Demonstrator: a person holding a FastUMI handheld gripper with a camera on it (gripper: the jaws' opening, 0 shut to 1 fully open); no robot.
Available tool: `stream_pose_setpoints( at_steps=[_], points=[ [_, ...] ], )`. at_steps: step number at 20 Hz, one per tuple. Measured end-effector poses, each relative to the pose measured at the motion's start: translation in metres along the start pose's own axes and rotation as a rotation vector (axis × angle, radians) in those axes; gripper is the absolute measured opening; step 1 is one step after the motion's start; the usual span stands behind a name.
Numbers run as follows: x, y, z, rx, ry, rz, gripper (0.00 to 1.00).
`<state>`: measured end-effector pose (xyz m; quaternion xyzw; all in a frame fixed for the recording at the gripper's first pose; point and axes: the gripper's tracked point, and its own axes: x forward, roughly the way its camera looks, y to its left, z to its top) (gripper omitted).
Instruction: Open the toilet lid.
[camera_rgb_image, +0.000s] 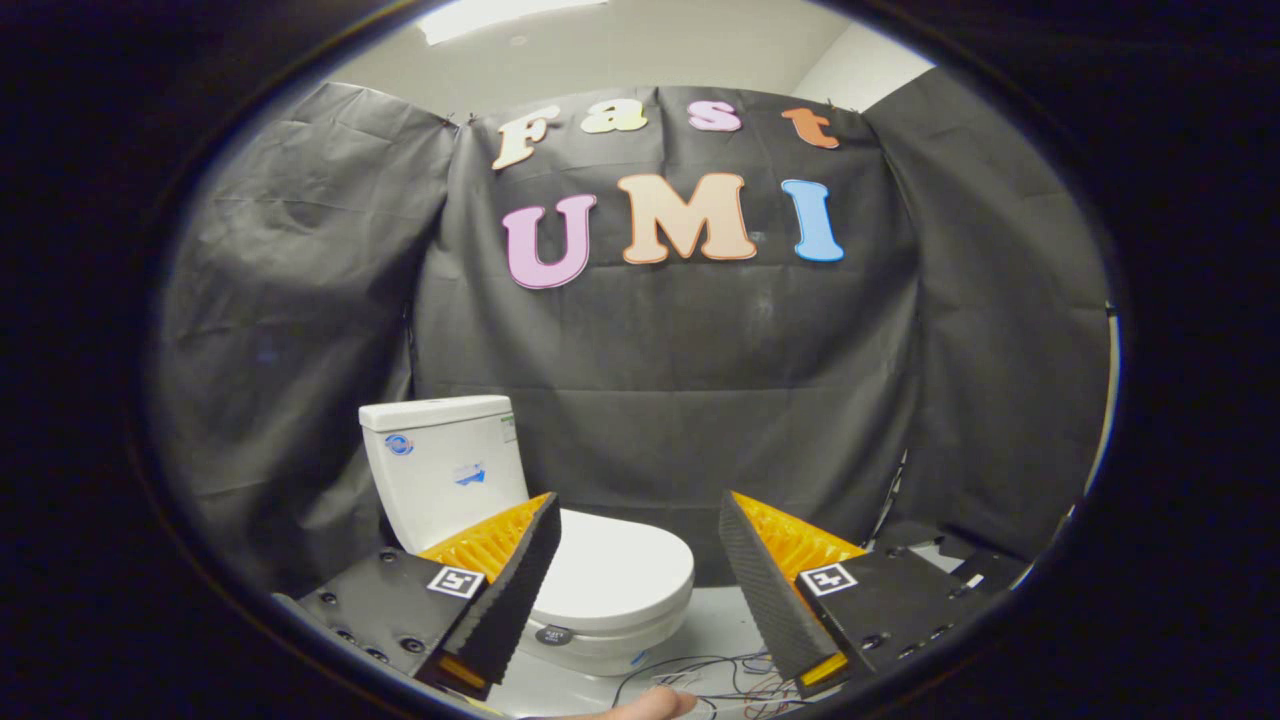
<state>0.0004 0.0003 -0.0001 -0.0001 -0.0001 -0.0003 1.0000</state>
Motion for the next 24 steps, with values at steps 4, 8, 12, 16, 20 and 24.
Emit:
stream_pose_setpoints(
  at_steps=[4,8,12,16,20,24],
  points=[
    [0.003,0.000,0.001,-0.007,-0.010,0.001,0.98],
    [0.028,0.010,0.005,-0.056,-0.026,0.012,0.98],
    [0.073,0.045,0.011,-0.111,-0.043,0.111,0.99],
    [0.094,0.076,-0.014,-0.070,-0.031,0.174,0.98],
    [0.103,0.097,-0.064,0.007,0.019,0.173,0.98],
    [0.103,0.112,-0.126,0.152,0.124,0.145,0.98]
  ],
)
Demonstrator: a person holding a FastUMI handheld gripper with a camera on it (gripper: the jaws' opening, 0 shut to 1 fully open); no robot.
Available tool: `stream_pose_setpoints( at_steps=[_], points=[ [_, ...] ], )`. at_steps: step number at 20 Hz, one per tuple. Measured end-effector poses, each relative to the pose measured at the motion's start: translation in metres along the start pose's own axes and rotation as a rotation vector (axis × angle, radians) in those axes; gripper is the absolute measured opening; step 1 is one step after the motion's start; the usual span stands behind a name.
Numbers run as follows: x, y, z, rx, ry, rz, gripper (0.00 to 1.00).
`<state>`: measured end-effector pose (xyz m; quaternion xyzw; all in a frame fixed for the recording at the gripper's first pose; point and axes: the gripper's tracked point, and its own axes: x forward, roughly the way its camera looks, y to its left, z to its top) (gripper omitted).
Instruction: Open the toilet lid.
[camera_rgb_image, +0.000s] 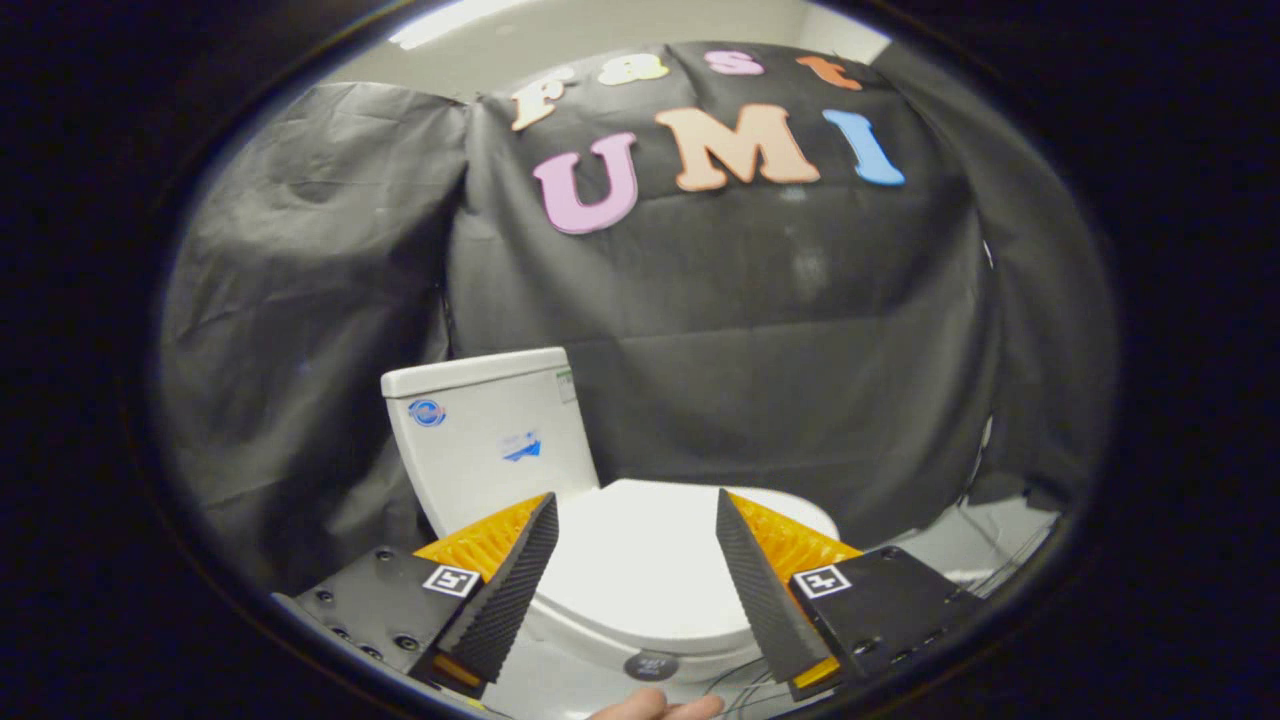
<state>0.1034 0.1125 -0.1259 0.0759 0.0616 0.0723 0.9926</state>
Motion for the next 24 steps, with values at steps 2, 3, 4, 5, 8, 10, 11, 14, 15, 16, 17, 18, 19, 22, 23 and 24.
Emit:
stream_pose_setpoints(
  at_steps=[2,3,4,5,8,10,11,14,15,16,17,18,19,22,23,24],
  points=[
    [0.001,0.001,-0.023,0.066,0.036,-0.019,0.99],
    [-0.001,0.000,-0.032,0.099,0.050,-0.035,0.99],
    [-0.003,-0.001,-0.038,0.128,0.058,-0.055,0.99],
    [-0.005,-0.005,-0.044,0.159,0.065,-0.079,0.99],
    [-0.016,-0.010,-0.054,0.307,0.041,-0.119,0.99],
    [-0.022,-0.018,-0.078,0.442,0.058,-0.160,0.99],
    [-0.025,-0.019,-0.089,0.514,0.069,-0.176,0.99],
    [-0.027,-0.028,-0.111,0.663,0.094,-0.220,0.98],
    [-0.025,-0.032,-0.119,0.692,0.102,-0.235,0.97],
    [-0.024,-0.031,-0.127,0.718,0.124,-0.243,0.97],
    [-0.028,-0.029,-0.140,0.746,0.162,-0.250,0.96],
    [-0.033,-0.030,-0.151,0.770,0.195,-0.268,0.97],
    [-0.035,-0.031,-0.159,0.794,0.211,-0.279,0.97],
    [-0.039,-0.029,-0.173,0.868,0.232,-0.277,0.98],
    [-0.036,-0.029,-0.188,0.874,0.265,-0.295,0.97],
    [-0.034,-0.028,-0.201,0.892,0.296,-0.305,0.97]
  ],
)
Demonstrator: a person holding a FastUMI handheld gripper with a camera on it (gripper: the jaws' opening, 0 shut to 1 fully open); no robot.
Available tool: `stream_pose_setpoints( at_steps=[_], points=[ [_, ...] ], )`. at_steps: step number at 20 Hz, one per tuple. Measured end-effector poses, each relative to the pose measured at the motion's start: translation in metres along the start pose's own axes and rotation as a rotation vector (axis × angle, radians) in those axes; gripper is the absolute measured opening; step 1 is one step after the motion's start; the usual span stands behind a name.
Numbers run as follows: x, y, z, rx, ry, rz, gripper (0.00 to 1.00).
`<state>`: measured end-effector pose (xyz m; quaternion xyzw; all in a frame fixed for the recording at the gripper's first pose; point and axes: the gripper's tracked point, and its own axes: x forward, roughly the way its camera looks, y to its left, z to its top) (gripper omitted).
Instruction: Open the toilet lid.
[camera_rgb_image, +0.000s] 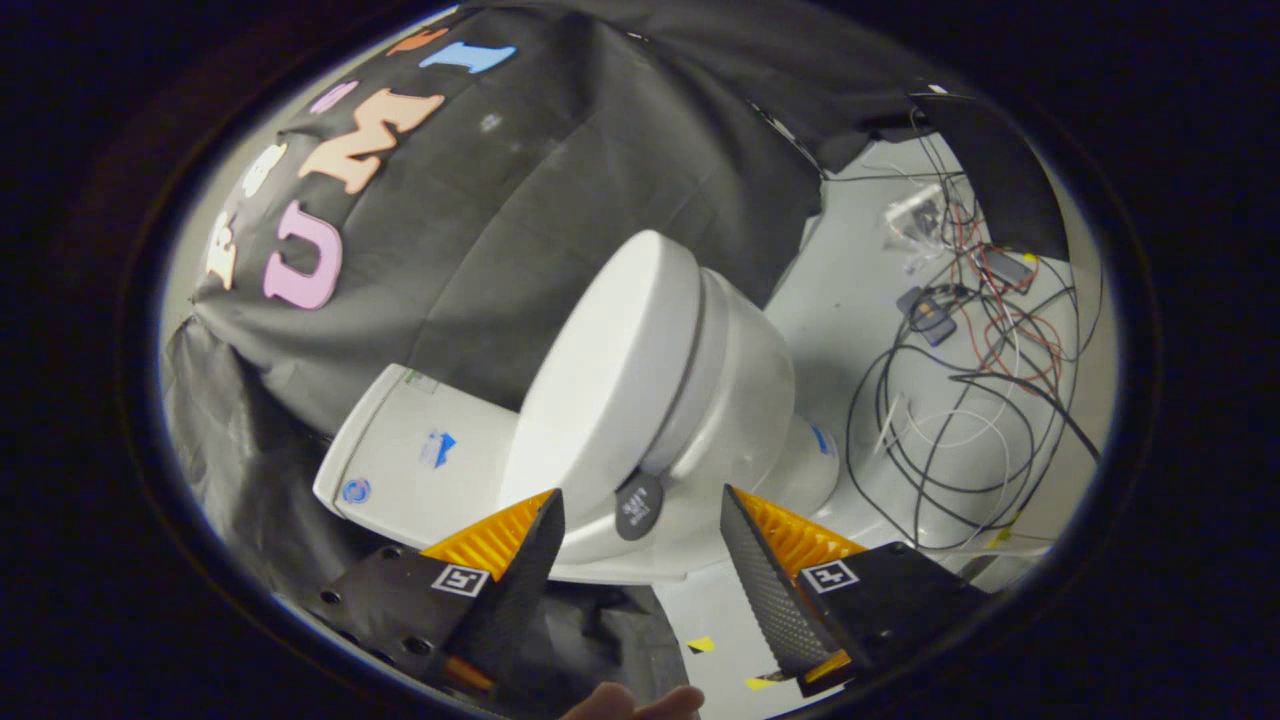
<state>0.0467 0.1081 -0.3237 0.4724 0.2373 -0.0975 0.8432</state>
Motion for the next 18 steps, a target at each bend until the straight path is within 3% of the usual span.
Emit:
stream_pose_setpoints(
  at_steps=[4,6,7,13,16,18],
  points=[
    [0.011,-0.014,-0.009,0.100,0.032,-0.037,0.97],
    [0.017,-0.011,-0.004,0.176,0.020,0.000,0.93],
    [0.022,-0.014,-0.011,0.180,0.044,-0.021,0.89],
    [0.034,0.015,-0.015,0.374,0.095,0.025,0.42],
    [0.036,0.022,-0.018,0.383,0.105,-0.024,0.18],
    [0.034,0.022,-0.013,0.352,0.080,-0.068,0.18]
  ],
)
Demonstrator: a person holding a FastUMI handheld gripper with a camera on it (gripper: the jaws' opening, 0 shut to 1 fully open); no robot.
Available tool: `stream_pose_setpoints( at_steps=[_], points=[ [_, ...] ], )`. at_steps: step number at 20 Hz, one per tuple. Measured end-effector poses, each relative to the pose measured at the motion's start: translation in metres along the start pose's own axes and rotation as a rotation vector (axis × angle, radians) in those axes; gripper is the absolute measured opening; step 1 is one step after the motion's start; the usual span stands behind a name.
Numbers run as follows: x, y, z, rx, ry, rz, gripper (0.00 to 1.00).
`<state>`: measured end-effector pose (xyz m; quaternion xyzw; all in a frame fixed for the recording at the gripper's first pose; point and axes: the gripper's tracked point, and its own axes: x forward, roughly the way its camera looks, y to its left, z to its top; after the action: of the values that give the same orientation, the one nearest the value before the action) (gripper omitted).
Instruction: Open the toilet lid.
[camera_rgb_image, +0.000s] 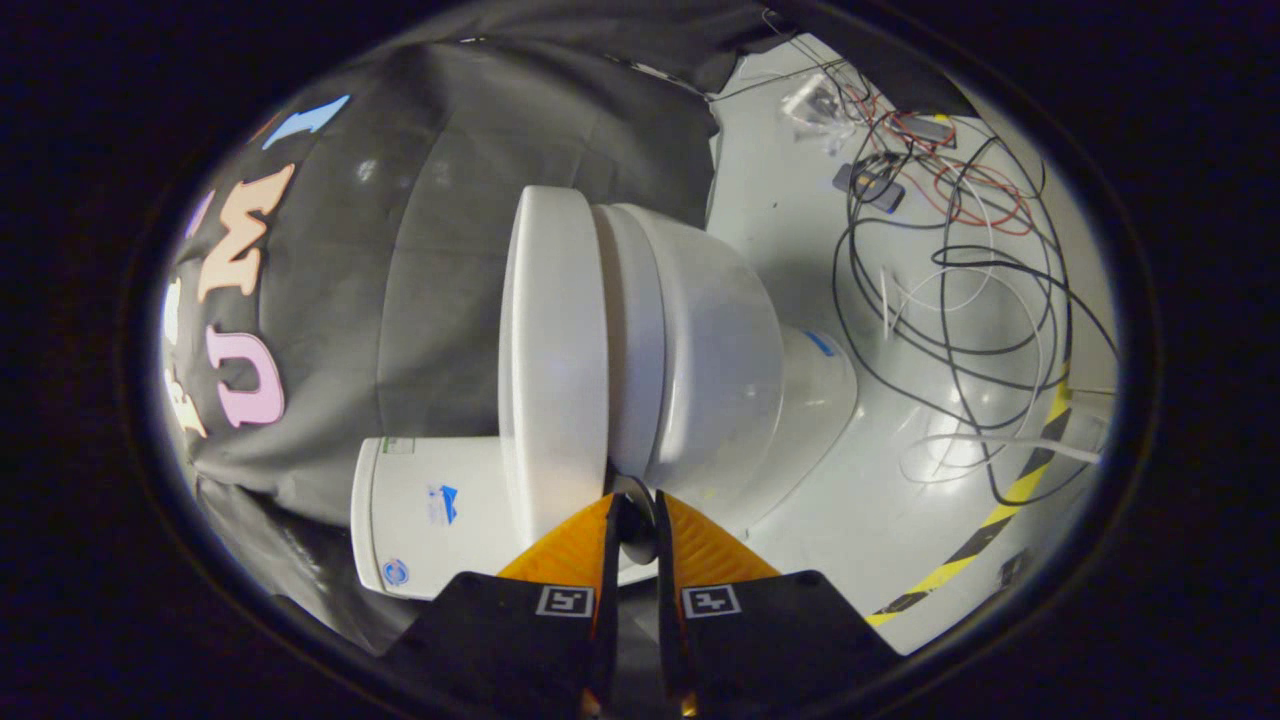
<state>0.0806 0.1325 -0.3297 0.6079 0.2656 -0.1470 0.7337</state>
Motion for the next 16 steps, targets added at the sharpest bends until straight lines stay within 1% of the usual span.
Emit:
stream_pose_setpoints(
  at_steps=[2,3,4,5,7,10,16],
  points=[
    [-0.002,0.001,0.000,-0.039,-0.024,-0.038,0.18],
    [-0.006,0.007,0.004,-0.045,-0.031,-0.013,0.18],
    [-0.011,0.003,0.016,-0.040,-0.088,-0.031,0.10],
    [-0.002,0.006,0.003,-0.043,-0.063,-0.034,0.01],
    [-0.004,0.012,0.006,-0.010,-0.086,-0.043,0.01],
    [-0.007,0.013,0.003,-0.056,-0.086,-0.075,0.01],
    [-0.020,0.040,0.004,-0.081,-0.131,-0.055,0.01]
  ],
)
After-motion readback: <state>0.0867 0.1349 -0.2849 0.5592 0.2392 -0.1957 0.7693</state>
